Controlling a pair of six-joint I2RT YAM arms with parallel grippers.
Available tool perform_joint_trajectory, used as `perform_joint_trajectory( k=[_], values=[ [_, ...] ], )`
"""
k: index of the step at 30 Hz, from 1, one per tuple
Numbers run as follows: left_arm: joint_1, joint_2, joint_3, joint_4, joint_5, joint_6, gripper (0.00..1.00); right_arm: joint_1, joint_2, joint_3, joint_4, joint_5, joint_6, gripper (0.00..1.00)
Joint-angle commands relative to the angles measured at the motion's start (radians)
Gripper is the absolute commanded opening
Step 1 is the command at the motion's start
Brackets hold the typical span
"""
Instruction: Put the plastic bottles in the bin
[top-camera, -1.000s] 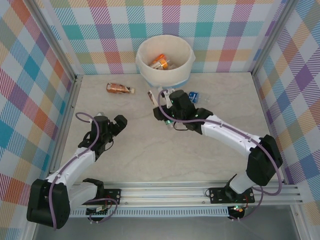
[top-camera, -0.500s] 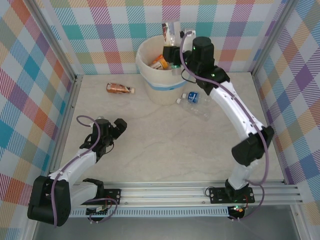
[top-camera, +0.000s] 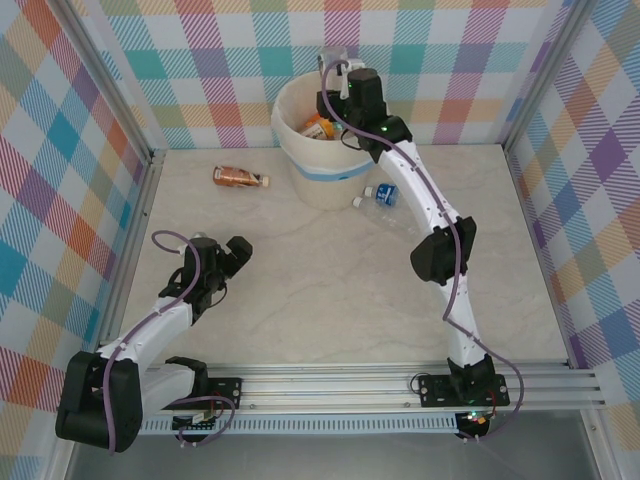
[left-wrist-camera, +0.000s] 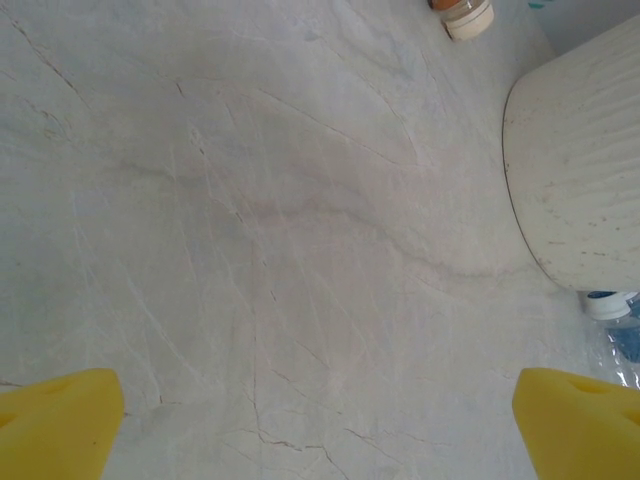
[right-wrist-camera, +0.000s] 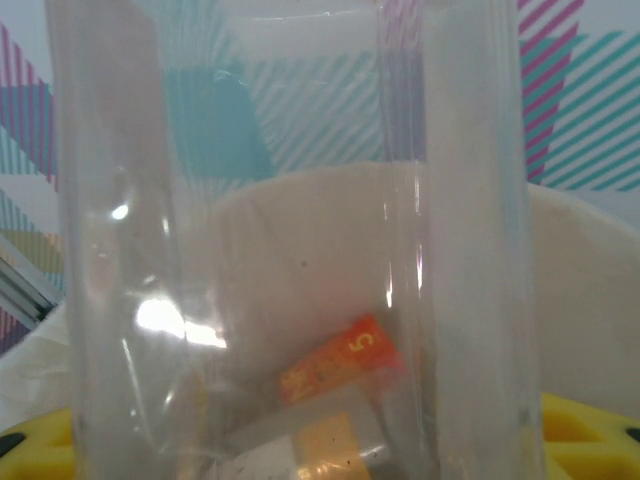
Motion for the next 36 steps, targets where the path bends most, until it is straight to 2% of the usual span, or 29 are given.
perform_joint_trajectory(
  k=[1,8,13,19,21,25,26,28,31,34,36],
  values=[
    [0.018,-0.001,0.010,0.039,-0.018,0.027,1.00,-0.008,-0.006,0.050,-0.047,0.042,0.022,0.63],
    [0.019,0.041,0.056,0.061,0.007,0.006,1.00,-0.008,-0.104,0.007,-0.106,-0.013,0.028,0.82],
    [0.019,0.102,0.160,0.015,-0.016,0.018,1.00,-0.007,-0.252,-0.152,-0.098,-0.081,0.029,0.92],
    [0.038,0.288,0.353,-0.032,-0.028,0.012,1.00,-0.007,-0.509,-0.555,0.103,-0.298,0.045,1.00],
    [0.052,0.345,0.409,-0.056,-0.040,-0.028,1.00,-0.007,-0.579,-0.665,0.166,-0.357,0.038,1.00],
    [0.073,0.441,0.467,0.016,-0.085,-0.134,1.00,-0.007,-0.717,-0.876,0.251,-0.435,0.041,1.00],
    [0.074,0.466,0.499,-0.003,-0.109,-0.153,1.00,-0.006,-0.747,-0.934,0.285,-0.460,0.058,1.00],
    [0.074,0.514,0.610,-0.159,-0.154,-0.208,1.00,0.002,-0.832,-1.092,0.393,-0.519,0.138,1.00],
    [0.054,0.544,0.736,-0.298,-0.227,-0.223,1.00,0.060,-0.950,-1.407,0.741,-0.604,0.216,1.00],
    [0.056,0.599,0.791,-0.310,-0.270,-0.319,1.00,0.133,-0.981,-1.527,0.787,-0.584,0.197,1.00],
    [0.055,0.676,0.879,-0.386,-0.305,-0.373,1.00,0.168,-0.978,-1.580,0.821,-0.561,0.202,1.00]
  ],
)
